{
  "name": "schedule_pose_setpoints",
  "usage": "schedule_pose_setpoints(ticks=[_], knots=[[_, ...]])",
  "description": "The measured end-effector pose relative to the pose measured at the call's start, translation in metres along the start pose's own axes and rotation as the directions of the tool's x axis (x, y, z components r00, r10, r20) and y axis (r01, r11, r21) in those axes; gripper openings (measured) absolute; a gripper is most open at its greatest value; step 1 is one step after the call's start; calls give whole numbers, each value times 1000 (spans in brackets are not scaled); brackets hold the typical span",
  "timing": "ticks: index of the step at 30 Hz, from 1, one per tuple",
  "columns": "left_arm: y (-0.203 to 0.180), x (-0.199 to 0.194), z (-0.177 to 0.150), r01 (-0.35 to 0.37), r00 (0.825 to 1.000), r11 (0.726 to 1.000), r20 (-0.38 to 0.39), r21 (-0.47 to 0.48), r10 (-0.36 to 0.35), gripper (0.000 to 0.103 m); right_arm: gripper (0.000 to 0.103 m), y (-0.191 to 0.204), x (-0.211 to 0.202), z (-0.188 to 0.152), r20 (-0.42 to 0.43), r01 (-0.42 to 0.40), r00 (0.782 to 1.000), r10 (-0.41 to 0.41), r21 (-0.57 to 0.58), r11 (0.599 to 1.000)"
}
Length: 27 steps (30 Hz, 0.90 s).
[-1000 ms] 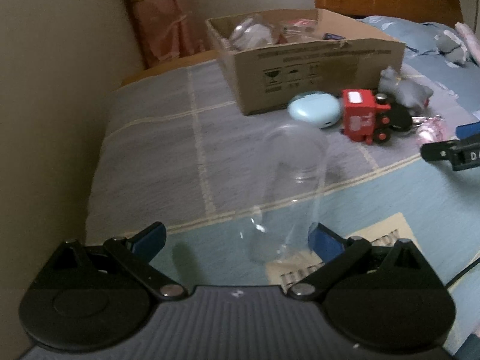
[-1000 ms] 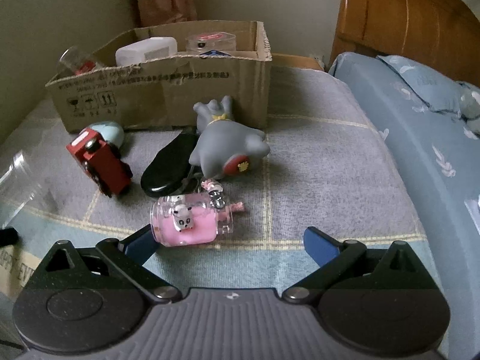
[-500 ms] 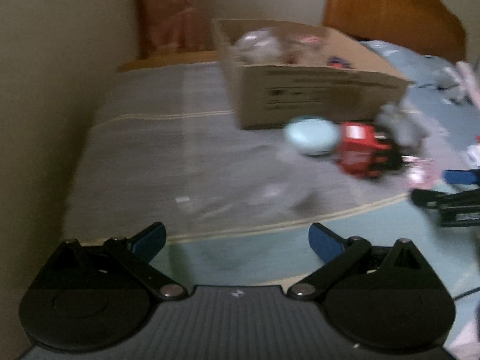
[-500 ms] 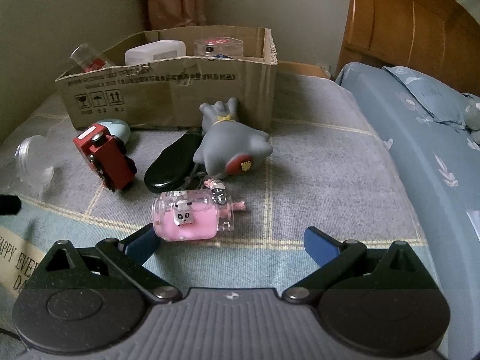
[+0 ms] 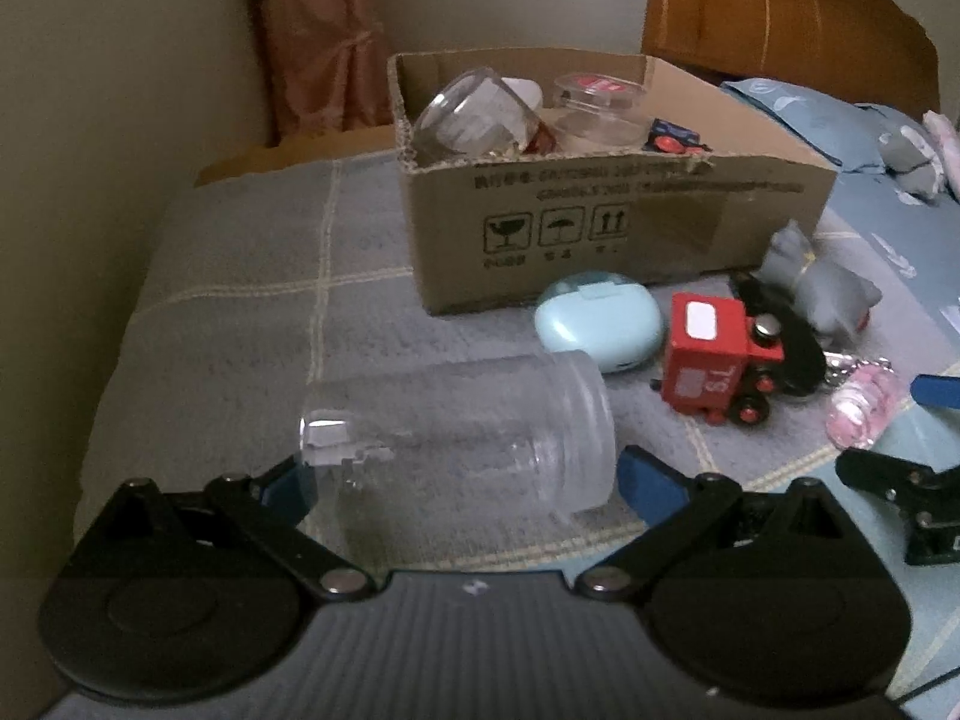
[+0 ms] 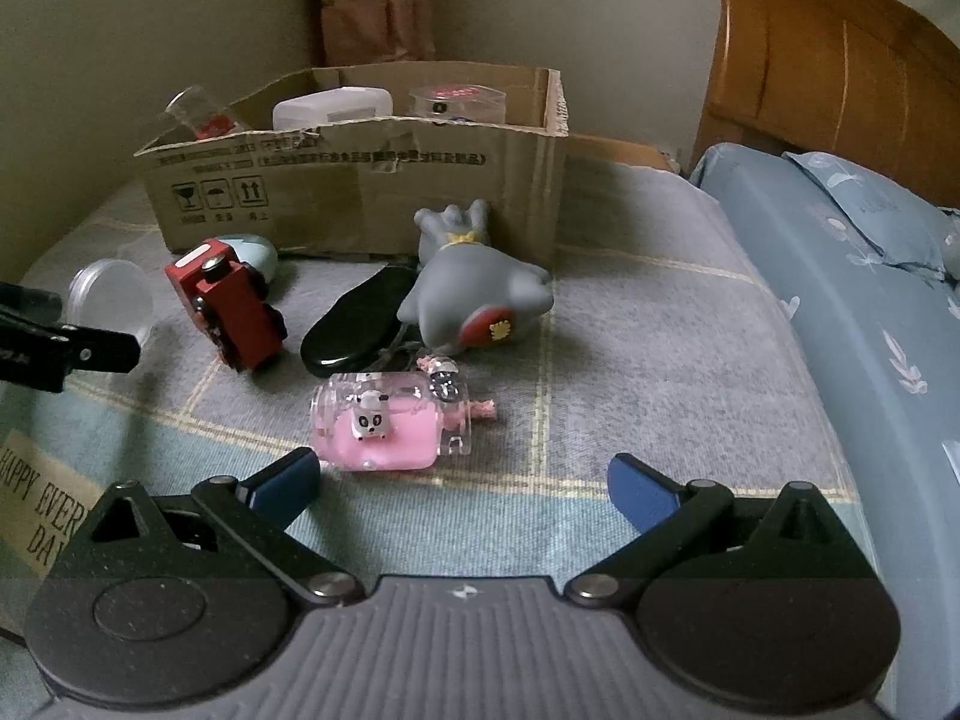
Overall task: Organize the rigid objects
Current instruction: 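Move the left tool to the clear plastic cup and close on it, then grasp the pink bottle keychain with the right tool while the left tool holds the cup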
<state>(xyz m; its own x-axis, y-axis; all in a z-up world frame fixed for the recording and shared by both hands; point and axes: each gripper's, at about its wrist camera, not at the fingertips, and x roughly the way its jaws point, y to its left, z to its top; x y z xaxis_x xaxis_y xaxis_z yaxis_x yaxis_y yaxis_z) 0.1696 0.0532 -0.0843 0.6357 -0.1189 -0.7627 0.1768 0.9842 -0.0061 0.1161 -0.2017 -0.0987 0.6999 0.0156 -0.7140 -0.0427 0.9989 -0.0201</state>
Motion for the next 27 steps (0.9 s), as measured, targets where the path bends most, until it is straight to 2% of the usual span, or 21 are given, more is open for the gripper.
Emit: schedule_pose_setpoints(ticks=[11,19,27], knots=[[1,9,2,-9,1000,1000,-9,-6,9,96,103,16,9,8,20,-41,999,42,-45,998],[2,10,2,-1,1000,1000,-12,-17,1,97,103,18,8,9,0,-87,996,87,-70,994],[3,9,2,3,1000,1000,-14,-17,-3,97,103,22,8,7,15,-73,997,74,-76,994]])
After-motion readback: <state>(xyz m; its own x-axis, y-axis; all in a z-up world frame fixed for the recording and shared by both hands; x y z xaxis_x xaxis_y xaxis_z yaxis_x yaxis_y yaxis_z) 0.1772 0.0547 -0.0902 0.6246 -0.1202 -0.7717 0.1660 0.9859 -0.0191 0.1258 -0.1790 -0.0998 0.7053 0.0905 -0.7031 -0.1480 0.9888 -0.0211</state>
